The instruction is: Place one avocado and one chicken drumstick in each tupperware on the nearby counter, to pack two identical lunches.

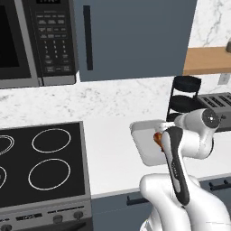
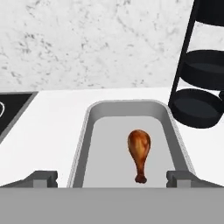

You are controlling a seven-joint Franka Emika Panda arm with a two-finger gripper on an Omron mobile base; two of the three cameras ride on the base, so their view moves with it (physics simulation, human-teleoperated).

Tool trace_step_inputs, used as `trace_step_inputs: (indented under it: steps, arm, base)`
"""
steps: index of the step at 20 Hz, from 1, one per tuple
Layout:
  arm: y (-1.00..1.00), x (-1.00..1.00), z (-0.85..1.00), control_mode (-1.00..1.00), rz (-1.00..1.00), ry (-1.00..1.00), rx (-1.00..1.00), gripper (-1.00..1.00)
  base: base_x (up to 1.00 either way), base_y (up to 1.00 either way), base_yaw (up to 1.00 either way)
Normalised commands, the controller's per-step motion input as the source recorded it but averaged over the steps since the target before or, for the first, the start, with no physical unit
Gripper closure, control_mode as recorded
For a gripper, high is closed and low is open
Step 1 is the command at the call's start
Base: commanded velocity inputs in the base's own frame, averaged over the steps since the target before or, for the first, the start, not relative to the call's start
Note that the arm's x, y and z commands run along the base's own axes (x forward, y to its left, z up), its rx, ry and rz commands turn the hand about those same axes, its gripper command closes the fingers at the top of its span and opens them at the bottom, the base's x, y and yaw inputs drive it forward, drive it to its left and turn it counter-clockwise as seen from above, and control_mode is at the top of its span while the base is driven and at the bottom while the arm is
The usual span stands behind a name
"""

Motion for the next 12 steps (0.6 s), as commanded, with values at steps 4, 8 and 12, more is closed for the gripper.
trace_step_inputs:
  steps: [4, 8, 12]
  arm:
    - [0.35, -0.74, 0.95, -1.0, -0.12, 0.0, 0.12, -1.0]
    - [0.26, -0.46, 0.33, -1.0, -0.04, 0.05, 0.03, -1.0]
    - [0.11, -0.02, -0.01, -1.0, 0.01, 0.03, -0.01, -1.0]
  base:
    - [0.0, 0.0, 0.0]
    - [0.0, 0.0, 0.0]
    - [0.0, 0.0, 0.0]
